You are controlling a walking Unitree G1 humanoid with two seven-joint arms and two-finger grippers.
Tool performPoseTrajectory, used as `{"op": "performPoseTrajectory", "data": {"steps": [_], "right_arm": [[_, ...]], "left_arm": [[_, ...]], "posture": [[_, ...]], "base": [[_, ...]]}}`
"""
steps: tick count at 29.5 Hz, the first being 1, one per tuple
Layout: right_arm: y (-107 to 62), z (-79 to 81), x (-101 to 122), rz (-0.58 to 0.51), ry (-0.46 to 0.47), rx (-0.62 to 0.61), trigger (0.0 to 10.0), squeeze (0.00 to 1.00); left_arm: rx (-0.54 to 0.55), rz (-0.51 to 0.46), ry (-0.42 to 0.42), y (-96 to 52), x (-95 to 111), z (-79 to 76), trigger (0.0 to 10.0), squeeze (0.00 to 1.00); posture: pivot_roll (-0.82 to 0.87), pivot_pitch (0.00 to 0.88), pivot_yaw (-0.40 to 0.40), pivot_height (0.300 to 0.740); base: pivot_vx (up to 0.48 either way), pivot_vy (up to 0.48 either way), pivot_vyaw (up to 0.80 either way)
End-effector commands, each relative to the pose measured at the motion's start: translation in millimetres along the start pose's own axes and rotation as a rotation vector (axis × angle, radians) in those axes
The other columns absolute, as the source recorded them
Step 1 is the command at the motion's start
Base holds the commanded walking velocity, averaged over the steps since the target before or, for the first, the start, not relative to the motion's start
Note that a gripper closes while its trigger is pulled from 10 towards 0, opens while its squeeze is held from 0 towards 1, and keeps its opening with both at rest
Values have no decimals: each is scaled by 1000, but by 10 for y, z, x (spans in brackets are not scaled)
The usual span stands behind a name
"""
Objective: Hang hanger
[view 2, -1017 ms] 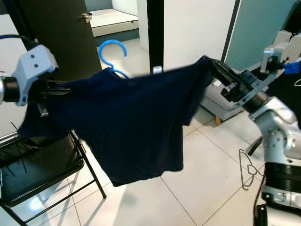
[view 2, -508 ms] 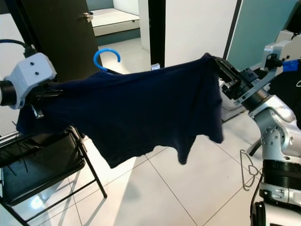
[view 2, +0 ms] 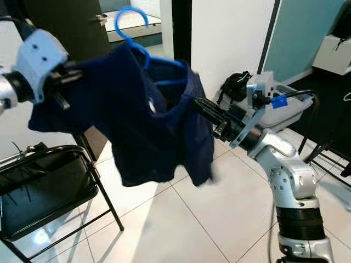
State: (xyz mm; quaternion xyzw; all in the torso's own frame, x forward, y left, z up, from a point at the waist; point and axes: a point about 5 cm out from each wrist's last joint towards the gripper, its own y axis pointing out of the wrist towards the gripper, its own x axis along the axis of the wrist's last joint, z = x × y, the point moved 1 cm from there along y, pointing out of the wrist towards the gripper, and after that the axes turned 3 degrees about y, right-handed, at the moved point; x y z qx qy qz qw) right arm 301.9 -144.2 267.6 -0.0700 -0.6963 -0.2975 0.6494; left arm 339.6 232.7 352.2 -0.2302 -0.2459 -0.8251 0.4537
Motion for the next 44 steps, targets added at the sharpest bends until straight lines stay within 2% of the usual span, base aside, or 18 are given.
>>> {"op": "performPoseTrajectory", "data": {"steps": [1,11,15,16,19,20,21,23,25,26,28,37,41,44], "right_arm": [[35,101,-58,12,26,48,0,0],[20,157,-120,51,29,55,0,0],[-1,107,-94,52,10,26,0,0],[-22,43,-44,44,-10,-2,0,0],[-37,0,-7,37,-24,-21,0,0],[-73,-73,80,26,-48,-45,0,0],[-73,-73,80,26,-48,-45,0,0],[-159,-207,284,5,-109,-86,0,0],[-159,-207,284,5,-109,-86,0,0],[-224,-281,402,4,-150,-110,0,0],[-320,-366,533,15,-204,-137,0,0],[-400,-425,631,36,-243,-146,0,0],[-392,-409,634,86,-241,-64,0,0],[-377,-381,619,106,-238,-28,0,0]], "left_arm": [[128,-54,13,-32,109,199,0,0],[227,-91,36,-68,157,333,0,0],[207,-105,50,-67,162,311,0,0],[149,-125,68,-67,179,245,0,0],[107,-139,81,-69,191,197,0,0],[22,-143,83,-81,180,108,0,0],[22,-143,83,-81,180,108,0,0],[-131,-125,103,-142,121,-49,0,0],[-131,-125,103,-142,121,-49,0,0],[-206,-123,101,-195,102,-108,0,0],[-279,-120,103,-267,93,-148,0,0],[-353,-148,69,-339,137,-144,0,0],[-456,-243,-44,-396,279,-168,0,0],[-457,-256,-68,-393,293,-179,0,0]], "posture": [[21,0,6,740],[19,0,3,740],[19,0,3,740],[19,0,3,740],[19,0,3,740],[19,0,3,740],[19,0,3,740],[16,0,2,740],[16,0,2,740],[17,0,0,740],[18,0,-2,740],[19,0,-4,740],[17,0,-5,740],[13,0,-6,740]], "base": [[0,0,0],[0,0,0],[0,0,0],[0,0,0],[0,0,0],[0,0,0],[0,0,0],[0,0,0],[0,0,0],[0,0,0],[0,0,0],[0,0,0],[0,0,0],[0,0,0]]}}
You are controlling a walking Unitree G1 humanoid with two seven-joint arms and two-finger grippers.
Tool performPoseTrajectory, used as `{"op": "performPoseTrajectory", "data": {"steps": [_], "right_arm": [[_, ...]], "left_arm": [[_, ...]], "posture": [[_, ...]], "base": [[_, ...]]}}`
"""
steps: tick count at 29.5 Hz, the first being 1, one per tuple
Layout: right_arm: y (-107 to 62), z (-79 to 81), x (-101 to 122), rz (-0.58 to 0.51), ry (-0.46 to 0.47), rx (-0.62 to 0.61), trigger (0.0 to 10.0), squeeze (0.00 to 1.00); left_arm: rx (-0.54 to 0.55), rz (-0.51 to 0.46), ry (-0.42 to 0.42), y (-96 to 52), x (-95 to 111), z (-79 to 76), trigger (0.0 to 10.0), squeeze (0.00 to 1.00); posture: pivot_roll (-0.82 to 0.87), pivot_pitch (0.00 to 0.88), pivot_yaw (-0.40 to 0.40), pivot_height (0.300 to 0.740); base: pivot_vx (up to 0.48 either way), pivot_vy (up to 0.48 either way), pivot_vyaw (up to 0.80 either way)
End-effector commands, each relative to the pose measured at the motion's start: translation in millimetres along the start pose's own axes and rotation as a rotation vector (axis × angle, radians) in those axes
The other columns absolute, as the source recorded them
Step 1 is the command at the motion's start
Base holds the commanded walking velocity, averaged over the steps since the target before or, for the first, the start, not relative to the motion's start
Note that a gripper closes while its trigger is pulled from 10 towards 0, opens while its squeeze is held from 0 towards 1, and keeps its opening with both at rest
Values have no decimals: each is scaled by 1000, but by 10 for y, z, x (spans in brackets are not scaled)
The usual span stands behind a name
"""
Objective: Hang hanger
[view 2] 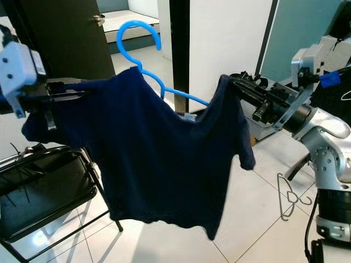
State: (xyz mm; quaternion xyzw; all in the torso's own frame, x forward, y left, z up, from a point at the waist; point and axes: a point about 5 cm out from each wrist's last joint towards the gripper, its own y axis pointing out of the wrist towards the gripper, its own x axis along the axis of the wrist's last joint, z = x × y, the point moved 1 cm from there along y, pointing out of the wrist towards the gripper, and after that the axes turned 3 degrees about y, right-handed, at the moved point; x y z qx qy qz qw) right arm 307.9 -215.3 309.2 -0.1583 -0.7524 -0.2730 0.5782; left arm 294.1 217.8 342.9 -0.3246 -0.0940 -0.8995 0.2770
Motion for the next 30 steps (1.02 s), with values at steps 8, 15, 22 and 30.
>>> {"op": "performPoseTrajectory", "data": {"steps": [8,15,22,30], "right_arm": [[156,269,114,49,-16,292,0,0],[205,260,304,58,-73,364,0,0],[165,150,395,93,-122,351,0,0],[188,144,360,115,-123,364,0,0]], "left_arm": [[-12,73,-80,89,-208,-215,0,0],[72,195,-82,78,-414,-216,0,0],[201,319,-18,-102,-525,-87,0,0],[213,167,-66,10,-359,-164,0,0]], "posture": [[2,0,-8,740],[-8,0,-10,740],[-8,0,-17,740],[-1,0,-30,740]], "base": [[0,0,0],[0,0,0],[0,0,0],[0,0,0]]}}
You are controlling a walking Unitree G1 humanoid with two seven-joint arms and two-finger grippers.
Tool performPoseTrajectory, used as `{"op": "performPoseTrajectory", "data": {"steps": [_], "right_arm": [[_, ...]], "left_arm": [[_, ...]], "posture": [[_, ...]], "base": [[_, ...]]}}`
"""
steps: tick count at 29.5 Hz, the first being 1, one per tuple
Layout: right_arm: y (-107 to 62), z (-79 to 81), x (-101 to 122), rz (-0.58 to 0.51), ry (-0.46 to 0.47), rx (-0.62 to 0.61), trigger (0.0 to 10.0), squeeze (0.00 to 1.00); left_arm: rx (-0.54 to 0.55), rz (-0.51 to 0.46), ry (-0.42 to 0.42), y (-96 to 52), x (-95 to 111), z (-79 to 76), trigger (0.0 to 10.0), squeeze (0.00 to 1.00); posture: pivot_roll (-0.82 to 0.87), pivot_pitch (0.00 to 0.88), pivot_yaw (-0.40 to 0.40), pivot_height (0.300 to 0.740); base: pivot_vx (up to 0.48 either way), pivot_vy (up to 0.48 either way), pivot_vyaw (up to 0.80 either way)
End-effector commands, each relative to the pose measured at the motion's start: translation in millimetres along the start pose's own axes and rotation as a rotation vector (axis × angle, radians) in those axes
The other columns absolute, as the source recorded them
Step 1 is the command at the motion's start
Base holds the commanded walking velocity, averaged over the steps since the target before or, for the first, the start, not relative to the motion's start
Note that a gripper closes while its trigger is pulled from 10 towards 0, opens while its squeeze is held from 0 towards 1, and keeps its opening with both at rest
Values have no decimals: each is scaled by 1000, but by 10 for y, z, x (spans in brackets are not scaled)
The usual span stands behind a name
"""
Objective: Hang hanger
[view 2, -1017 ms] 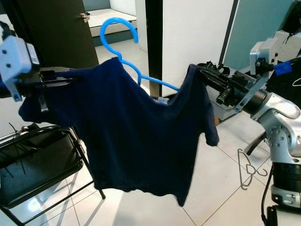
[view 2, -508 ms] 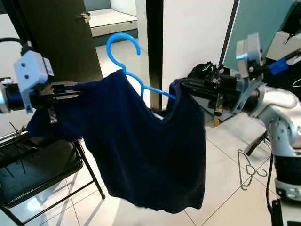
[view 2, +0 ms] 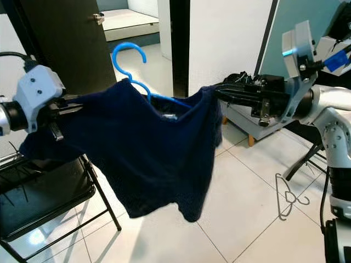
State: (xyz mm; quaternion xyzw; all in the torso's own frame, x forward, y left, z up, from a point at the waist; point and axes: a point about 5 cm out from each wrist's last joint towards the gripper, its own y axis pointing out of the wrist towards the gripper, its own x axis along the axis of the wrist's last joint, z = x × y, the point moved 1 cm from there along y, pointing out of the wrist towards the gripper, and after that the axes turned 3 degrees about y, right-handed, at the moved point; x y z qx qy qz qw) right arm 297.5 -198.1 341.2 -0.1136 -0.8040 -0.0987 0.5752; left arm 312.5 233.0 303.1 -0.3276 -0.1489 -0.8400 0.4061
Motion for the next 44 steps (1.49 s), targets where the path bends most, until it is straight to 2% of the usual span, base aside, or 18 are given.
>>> {"op": "performPoseTrajectory", "data": {"steps": [1,2,4,5,7,13,15,16,17,18,21,22,24,25,27,36,43,44], "right_arm": [[69,-11,19,9,-29,20,0,0],[69,-11,19,9,-29,20,0,0],[113,-36,-8,18,-30,23,0,0],[113,-36,-8,18,-30,23,0,0],[126,-66,-24,29,-32,28,0,0],[90,-132,0,51,-50,15,0,0],[90,-132,0,51,-50,15,0,0],[54,-160,22,54,-61,0,0,0],[54,-160,22,54,-61,0,0,0],[19,-186,50,54,-71,-13,0,0],[-4,-201,68,55,-78,-22,0,0],[-42,-211,100,52,-83,-29,0,0],[-42,-211,100,52,-83,-29,0,0],[-80,-214,127,50,-86,-31,0,0],[-132,-199,146,58,-82,-18,0,0],[-277,-120,97,131,-46,58,0,0],[-244,-39,-7,175,-14,139,0,0],[-250,20,-82,227,1,184,0,0]], "left_arm": [[-35,-187,-75,73,253,-172,0,0],[-35,-187,-75,73,253,-172,0,0],[-123,-347,-131,127,492,-401,0,0],[-123,-347,-131,127,492,-401,0,0],[-222,-420,-152,115,612,-567,0,0],[-348,-389,-131,22,602,-652,0,0],[-348,-389,-131,22,602,-652,0,0],[-388,-341,-99,-20,548,-647,275,0],[-388,-341,-99,-20,548,-647,275,0],[-415,-285,-70,-55,484,-635,588,0],[-431,-246,-52,-78,441,-626,588,0],[-438,-181,-16,-101,342,-603,275,0],[-438,-181,-16,-101,342,-603,275,0],[-438,-126,10,-123,262,-577,78,0],[-439,-80,34,-153,190,-541,0,0],[-483,-39,65,-244,156,-439,0,0],[-520,-72,26,-254,216,-413,118,0],[-510,-70,0,-268,217,-340,0,0]], "posture": [[-2,0,-33,740],[-2,0,-33,740],[-1,0,-43,740],[-1,0,-43,740],[-1,0,-45,740],[1,0,-53,740],[1,0,-53,740],[3,0,-52,740],[3,0,-52,740],[3,0,-51,740],[3,0,-51,740],[2,0,-48,740],[2,0,-48,740],[-2,0,-45,740],[-4,0,-44,740],[-5,0,-40,740],[-2,0,-36,740],[-1,0,-37,740]], "base": [[0,0,0],[0,0,0],[0,0,0],[0,0,0],[0,0,0],[0,0,0],[0,0,0],[0,0,0],[0,0,0],[0,0,0],[0,0,0],[0,0,0],[0,0,0],[0,0,0],[0,0,0],[0,0,0],[0,0,0],[0,0,0]]}}
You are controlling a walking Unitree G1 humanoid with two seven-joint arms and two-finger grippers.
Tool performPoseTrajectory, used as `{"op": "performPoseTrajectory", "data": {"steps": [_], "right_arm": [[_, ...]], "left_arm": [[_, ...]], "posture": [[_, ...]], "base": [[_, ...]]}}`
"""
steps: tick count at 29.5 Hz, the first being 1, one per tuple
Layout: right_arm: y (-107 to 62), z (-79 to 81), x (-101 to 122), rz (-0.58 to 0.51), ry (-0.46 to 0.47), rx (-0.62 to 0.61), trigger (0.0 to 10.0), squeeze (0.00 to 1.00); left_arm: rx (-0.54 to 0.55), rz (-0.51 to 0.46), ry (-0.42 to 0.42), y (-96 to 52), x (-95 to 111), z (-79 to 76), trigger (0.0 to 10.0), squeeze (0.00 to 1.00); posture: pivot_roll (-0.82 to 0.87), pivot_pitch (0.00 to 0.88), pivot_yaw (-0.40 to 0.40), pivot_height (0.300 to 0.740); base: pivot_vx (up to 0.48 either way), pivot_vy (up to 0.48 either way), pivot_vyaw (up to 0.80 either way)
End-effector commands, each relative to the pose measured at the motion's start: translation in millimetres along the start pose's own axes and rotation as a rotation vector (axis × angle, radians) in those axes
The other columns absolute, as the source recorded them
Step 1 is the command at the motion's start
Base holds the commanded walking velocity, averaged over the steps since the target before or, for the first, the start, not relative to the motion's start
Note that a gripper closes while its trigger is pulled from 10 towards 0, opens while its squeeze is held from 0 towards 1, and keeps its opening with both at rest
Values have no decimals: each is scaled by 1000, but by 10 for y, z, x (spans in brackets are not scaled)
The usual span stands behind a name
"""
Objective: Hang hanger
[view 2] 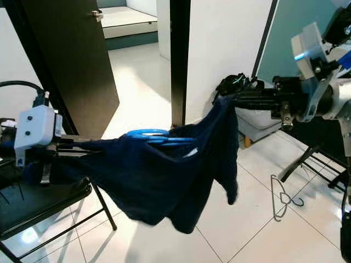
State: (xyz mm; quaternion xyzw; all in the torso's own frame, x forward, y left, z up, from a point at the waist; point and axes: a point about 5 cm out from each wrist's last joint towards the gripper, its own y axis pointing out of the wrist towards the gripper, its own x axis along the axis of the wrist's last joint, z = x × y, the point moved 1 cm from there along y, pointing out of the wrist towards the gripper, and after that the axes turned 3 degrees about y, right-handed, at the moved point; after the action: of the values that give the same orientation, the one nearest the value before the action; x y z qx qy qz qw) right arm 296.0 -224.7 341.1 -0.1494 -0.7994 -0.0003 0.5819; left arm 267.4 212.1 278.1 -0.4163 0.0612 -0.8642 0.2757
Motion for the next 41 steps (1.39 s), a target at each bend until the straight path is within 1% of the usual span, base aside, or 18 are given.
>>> {"op": "performPoseTrajectory", "data": {"steps": [1,5,6,7,9,10,13,14,17,19,23,28,30,32,35,37,38,41], "right_arm": [[38,123,-128,99,22,98,0,0],[36,155,-194,143,23,119,0,0],[29,171,-259,183,21,122,0,0],[23,177,-319,221,16,117,0,0],[23,177,-319,221,16,117,0,0],[14,186,-397,279,0,112,0,0],[9,192,-446,317,-11,110,0,0],[5,197,-470,350,-27,110,0,0],[-1,195,-474,369,-42,109,0,0],[-51,137,-405,390,-82,70,0,0],[-113,78,-369,434,-130,23,0,0],[-114,42,-366,450,-172,-7,0,0],[-76,7,-340,422,-196,-35,0,0],[65,-6,-195,288,-208,-32,0,0],[114,6,-136,237,-203,-17,0,0],[255,81,0,114,-187,50,0,0],[255,81,0,114,-187,50,0,0],[412,165,121,13,-187,123,0,0]], "left_arm": [[25,4,-21,-160,66,150,0,0],[39,7,-40,-214,62,200,78,0],[43,10,-72,-280,58,239,1804,0],[61,9,-110,-333,54,288,2706,0],[61,9,-110,-333,54,288,2706,0],[30,17,-164,-374,39,277,4000,0],[5,22,-200,-397,30,262,4000,0],[-53,61,-249,-413,-27,210,9843,0],[-102,97,-289,-427,-75,162,10000,0],[-163,163,-344,-461,-165,117,10000,0],[-203,169,-379,-479,-184,96,10000,0],[-235,141,-403,-467,-154,74,10000,0],[-243,121,-409,-444,-132,65,10000,0],[-244,84,-409,-359,-112,55,10000,0],[-239,74,-407,-326,-113,54,10000,0],[-246,37,-410,-219,-111,24,10000,0],[-246,37,-410,-219,-111,24,10000,0],[-252,-16,-417,-72,-101,-7,10000,0]], "posture": [[-1,0,-36,740],[-1,0,-36,740],[-1,0,-33,740],[0,0,-30,740],[0,0,-30,740],[1,0,-29,740],[1,0,-29,740],[4,0,-24,740],[3,0,-23,740],[2,0,-19,740],[-3,0,-17,740],[-3,0,-17,740],[-3,0,-17,740],[1,0,-15,740],[4,0,-17,740],[4,0,-17,740],[4,0,-17,740],[0,0,-19,740]], "base": [[0,0,0],[0,0,0],[0,0,0],[0,0,0],[0,0,0],[0,0,0],[0,0,0],[0,0,0],[0,0,0],[0,0,0],[0,0,0],[0,0,0],[0,0,0],[0,0,0],[0,0,0],[0,0,0],[0,0,0],[0,0,0]]}}
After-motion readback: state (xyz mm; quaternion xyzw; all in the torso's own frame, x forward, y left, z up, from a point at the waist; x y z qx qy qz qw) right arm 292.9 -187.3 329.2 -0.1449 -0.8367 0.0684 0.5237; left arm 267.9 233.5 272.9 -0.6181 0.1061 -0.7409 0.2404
